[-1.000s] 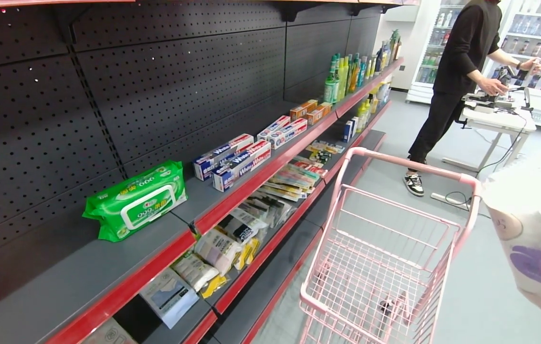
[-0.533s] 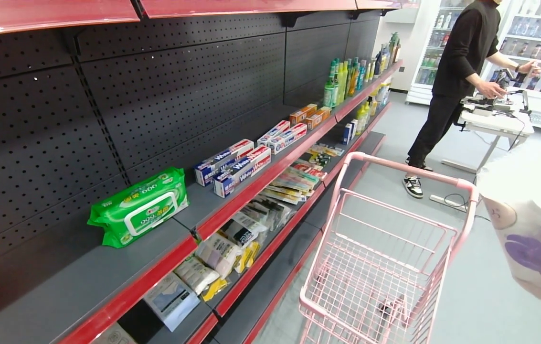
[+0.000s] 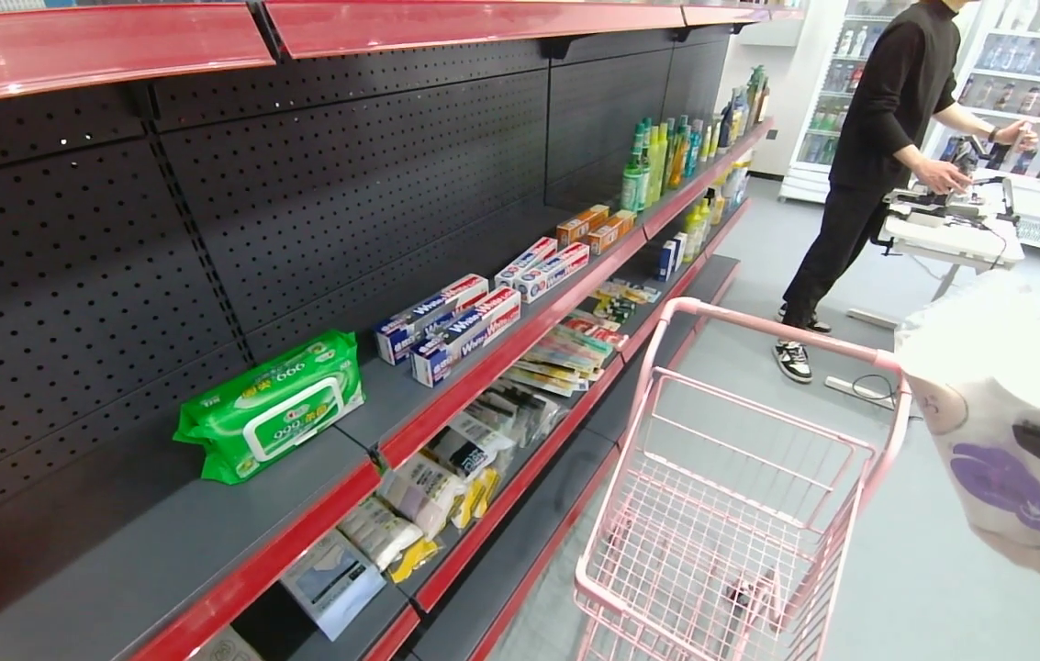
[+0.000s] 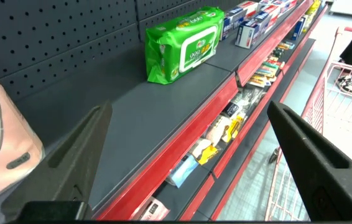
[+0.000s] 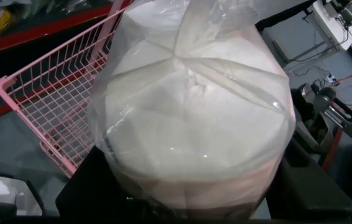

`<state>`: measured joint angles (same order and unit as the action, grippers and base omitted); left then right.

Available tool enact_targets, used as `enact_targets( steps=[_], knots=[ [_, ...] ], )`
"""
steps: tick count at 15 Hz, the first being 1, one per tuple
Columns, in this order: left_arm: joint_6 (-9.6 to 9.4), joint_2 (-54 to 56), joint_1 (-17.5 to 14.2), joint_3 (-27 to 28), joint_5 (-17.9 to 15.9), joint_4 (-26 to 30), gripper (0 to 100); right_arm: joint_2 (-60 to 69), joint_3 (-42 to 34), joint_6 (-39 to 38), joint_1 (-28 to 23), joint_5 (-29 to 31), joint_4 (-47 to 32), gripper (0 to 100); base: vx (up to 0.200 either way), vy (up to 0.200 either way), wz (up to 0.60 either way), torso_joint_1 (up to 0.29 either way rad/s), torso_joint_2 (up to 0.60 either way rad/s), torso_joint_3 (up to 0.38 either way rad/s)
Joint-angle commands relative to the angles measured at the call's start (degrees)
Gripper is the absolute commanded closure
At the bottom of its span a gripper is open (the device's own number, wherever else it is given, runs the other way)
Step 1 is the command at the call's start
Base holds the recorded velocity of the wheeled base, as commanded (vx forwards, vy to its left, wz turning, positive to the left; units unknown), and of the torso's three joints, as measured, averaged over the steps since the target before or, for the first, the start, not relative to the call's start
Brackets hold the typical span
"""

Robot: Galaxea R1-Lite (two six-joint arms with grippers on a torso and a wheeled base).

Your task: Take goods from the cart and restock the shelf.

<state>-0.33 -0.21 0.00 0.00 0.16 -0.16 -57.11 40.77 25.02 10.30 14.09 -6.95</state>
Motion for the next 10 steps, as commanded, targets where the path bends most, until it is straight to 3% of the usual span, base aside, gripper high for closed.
enact_targets(
  steps=[1,6,10],
  knots=[
    [-0.02,0.0,0.0,0.0,0.0,0.0,0,-1.0,0.0,0.0,0.0,-0.5,0.0,100,0.000,0.000,0.00,0.071,-0.16,-0.080],
    [-0.02,0.0,0.0,0.0,0.0,0.0,0,-1.9,0.0,0.0,-0.1,-0.6,0.7,100,0.000,0.000,0.00,0.076,-0.15,-0.075],
    [-0.02,0.0,0.0,0.0,0.0,0.0,0,-5.1,-1.0,0.6,-1.2,0.3,7.0,100,0.000,0.000,0.00,0.058,-0.13,-0.058]
  ],
)
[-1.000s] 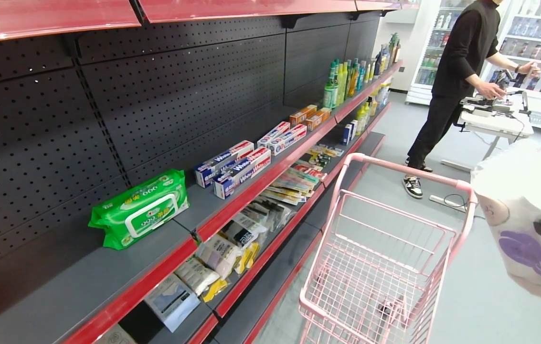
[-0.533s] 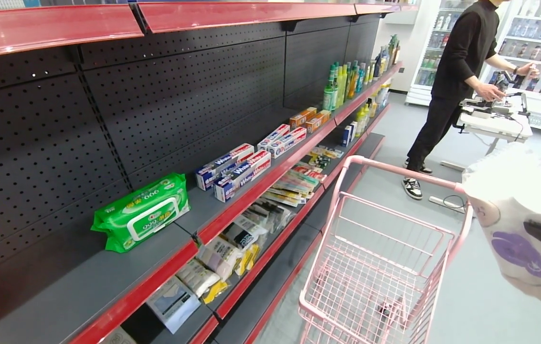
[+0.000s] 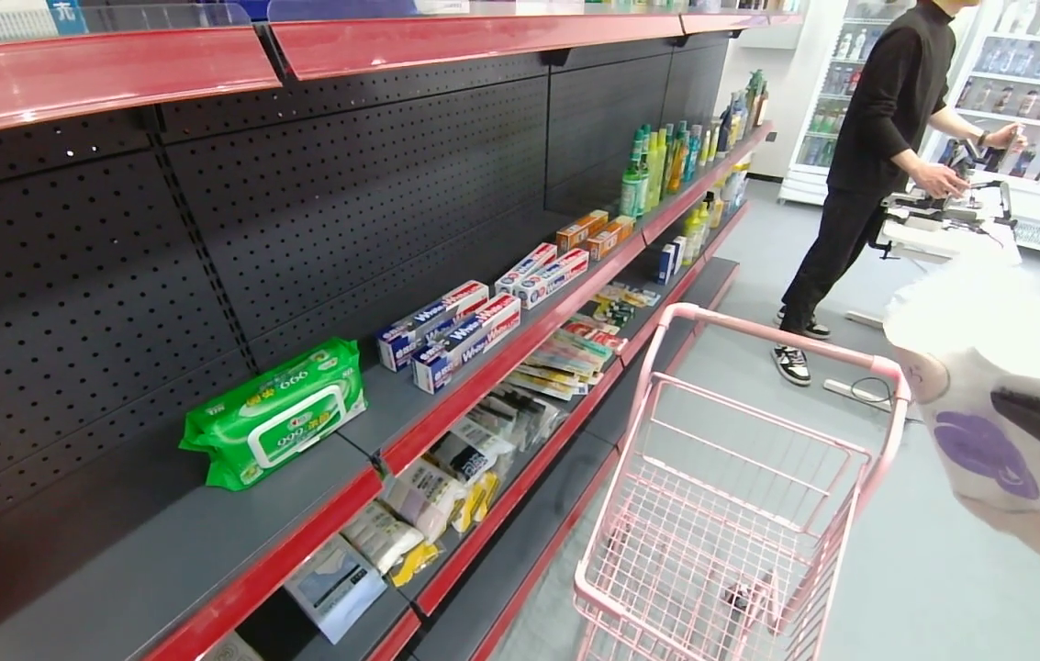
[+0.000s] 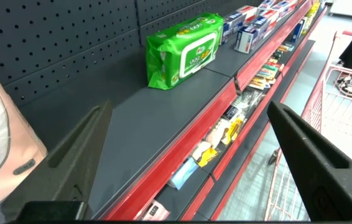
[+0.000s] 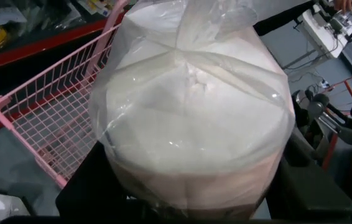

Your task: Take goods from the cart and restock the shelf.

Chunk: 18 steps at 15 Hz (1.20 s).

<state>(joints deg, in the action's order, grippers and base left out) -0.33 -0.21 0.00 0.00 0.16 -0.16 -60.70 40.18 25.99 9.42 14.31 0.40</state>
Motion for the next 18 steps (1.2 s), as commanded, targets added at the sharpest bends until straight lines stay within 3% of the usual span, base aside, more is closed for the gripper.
enact_targets(
  steps=[1,5,18],
  knots=[
    [-0.02,0.0,0.0,0.0,0.0,0.0,0,-1.8,-0.4,0.9,-0.6,0.1,0.2,100,0.000,0.000,0.00,0.000,0.00,0.000],
    [-0.02,0.0,0.0,0.0,0.0,0.0,0,-1.6,-0.5,1.5,-0.7,-0.2,-0.3,100,0.000,0.000,0.00,0.000,0.00,0.000],
    [-0.02,0.0,0.0,0.0,0.0,0.0,0,-2.3,-0.5,1.5,-0.5,-0.4,-0.2,100,0.000,0.000,0.60,0.002,0.00,0.001]
  ],
)
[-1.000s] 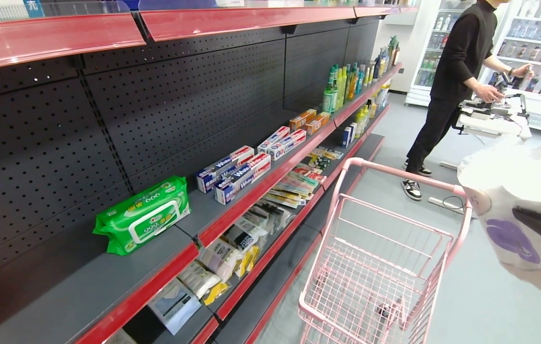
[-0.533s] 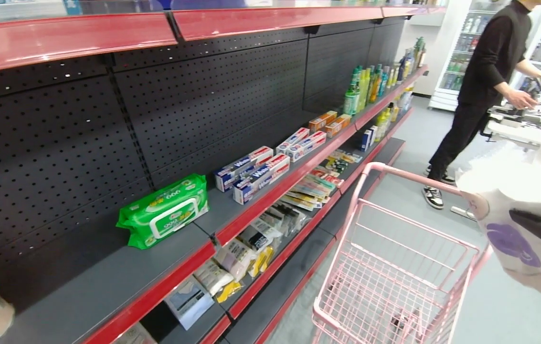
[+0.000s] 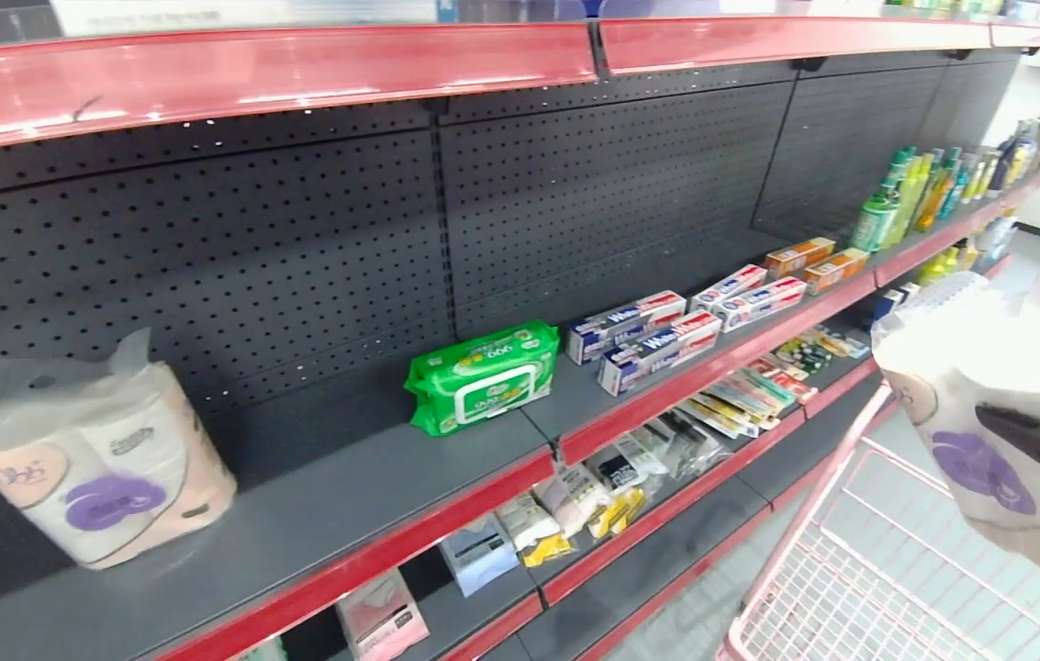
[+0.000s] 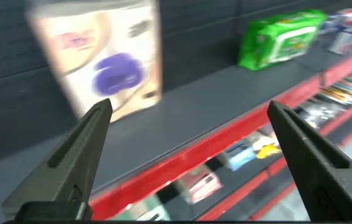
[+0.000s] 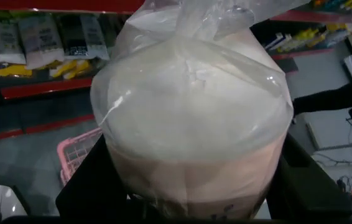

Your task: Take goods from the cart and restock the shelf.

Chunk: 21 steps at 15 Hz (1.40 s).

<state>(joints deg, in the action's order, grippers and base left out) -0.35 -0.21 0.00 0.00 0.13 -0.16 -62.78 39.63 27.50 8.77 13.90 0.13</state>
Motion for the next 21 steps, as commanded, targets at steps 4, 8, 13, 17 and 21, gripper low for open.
enact_targets(
  steps=[4,8,13,17,21],
  knots=[
    [0.00,0.0,0.0,0.0,0.0,0.0,0,-0.1,-0.3,0.0,0.1,0.0,0.0,100,0.000,0.000,0.60,0.002,0.00,0.002],
    [0.00,0.0,0.0,0.0,0.0,0.0,0,0.2,-0.8,0.0,0.0,0.4,0.0,100,0.000,0.000,0.45,0.003,0.00,0.002],
    [-0.26,-0.2,0.0,0.0,0.0,0.0,0,5.2,-5.4,-5.6,-1.9,-0.7,0.8,100,0.000,0.000,0.00,0.000,0.00,0.000],
    [-0.35,-1.1,0.2,0.1,-0.2,0.0,0,10.6,-8.6,-14.3,-2.1,-3.8,5.6,100,0.000,0.000,0.00,0.000,0.00,0.000],
    [7.12,-22.9,0.4,21.6,-1.4,-0.9,0,15.5,-13.4,-15.5,-2.1,-4.0,7.2,100,0.000,0.000,0.00,0.000,0.00,0.000]
  ],
)
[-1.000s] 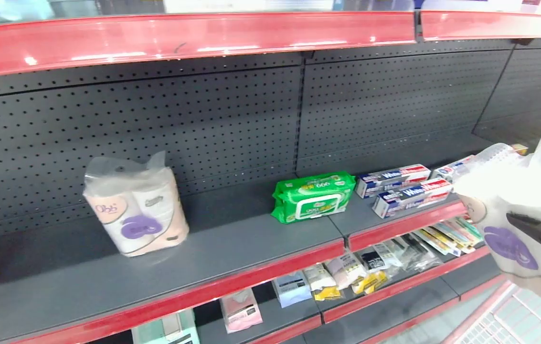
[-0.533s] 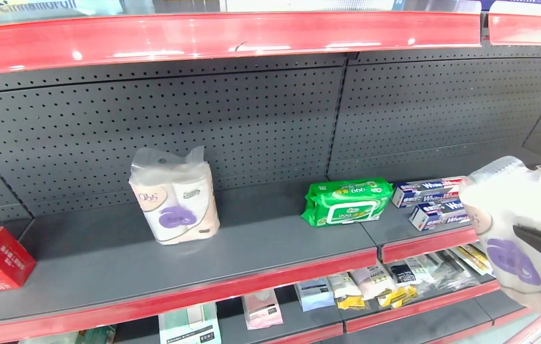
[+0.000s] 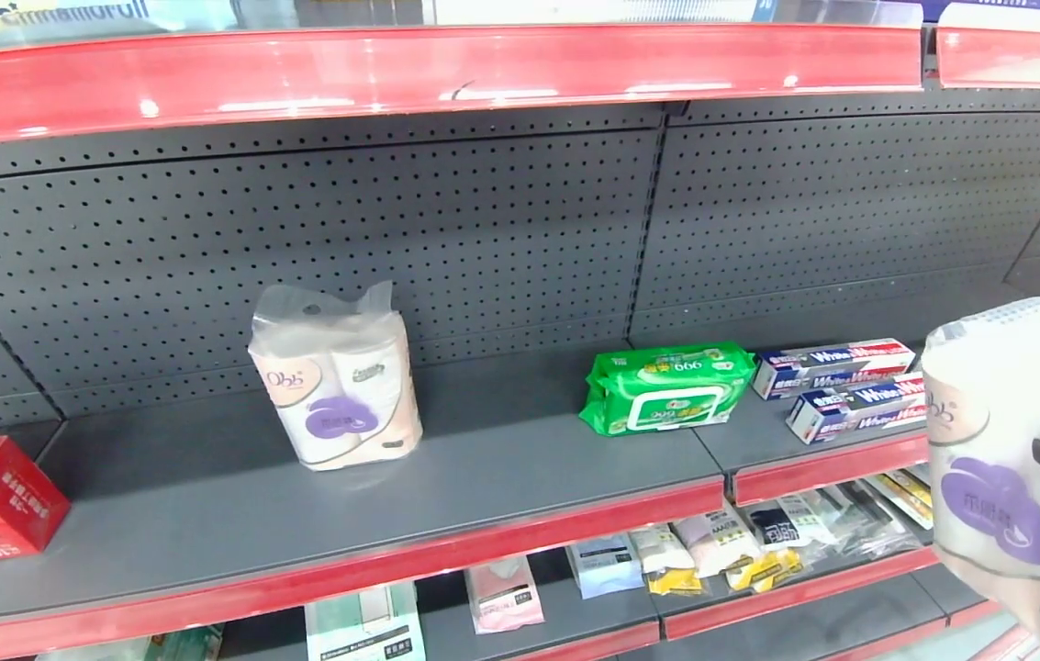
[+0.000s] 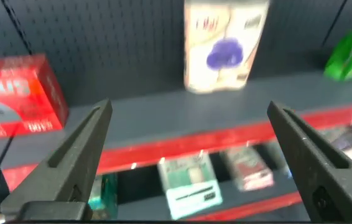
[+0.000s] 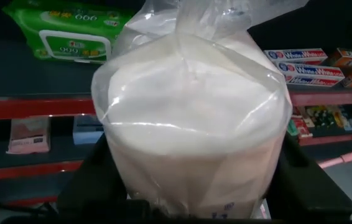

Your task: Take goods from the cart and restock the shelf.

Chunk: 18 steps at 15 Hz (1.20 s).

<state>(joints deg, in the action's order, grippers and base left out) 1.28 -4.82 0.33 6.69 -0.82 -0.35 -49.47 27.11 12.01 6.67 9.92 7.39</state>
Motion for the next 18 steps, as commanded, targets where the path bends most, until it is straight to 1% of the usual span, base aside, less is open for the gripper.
enact_targets(
  steps=[1,2,4,7,8,11,12,14,18],
  knots=[
    [6.19,-24.6,0.2,19.9,-0.7,-1.5,0,2.2,-1.7,-2.2,0.6,-0.3,0.1,100,0.000,0.000,0.00,0.000,0.00,0.000],
    [6.01,-26.0,0.2,19.8,-0.8,-2.4,0,2.1,-1.6,-3.7,1.1,-1.5,0.1,100,0.000,0.000,0.00,0.000,0.00,0.000],
    [6.01,-25.5,0.1,17.1,-0.7,-3.0,0,2.4,-2.7,-3.8,0.8,-1.7,0.1,100,0.000,0.000,0.00,0.000,0.00,0.000],
    [5.84,-24.9,0.1,15.5,-0.8,-2.9,0,1.7,-2.7,0.9,0.5,-1.3,0.0,100,0.000,0.000,0.00,0.000,0.00,0.000],
    [5.31,-25.9,0.1,15.0,-0.7,-2.7,0,1.7,-2.9,2.5,0.4,-1.2,0.0,100,0.000,0.000,0.00,0.000,0.00,0.000],
    [3.47,-25.9,0.1,12.3,-0.5,-2.8,0,1.6,-3.0,2.5,-0.1,-1.2,-0.4,100,0.000,0.000,0.00,0.000,0.00,0.000],
    [2.24,-25.4,0.1,11.1,-0.6,-2.8,0,1.6,-3.0,2.5,-0.1,-1.2,-0.4,100,0.000,0.000,0.60,0.002,0.01,-0.002],
    [2.06,-25.5,0.1,10.6,-0.7,-2.9,0,1.6,-3.1,2.5,-0.1,-1.3,-0.4,100,0.000,0.000,0.60,0.002,0.00,0.005],
    [1.97,-27.1,0.1,10.7,-0.8,-3.0,0,2.4,-3.7,2.3,-0.3,-1.2,-0.4,100,0.000,0.000,0.00,0.000,0.00,0.000]
  ],
)
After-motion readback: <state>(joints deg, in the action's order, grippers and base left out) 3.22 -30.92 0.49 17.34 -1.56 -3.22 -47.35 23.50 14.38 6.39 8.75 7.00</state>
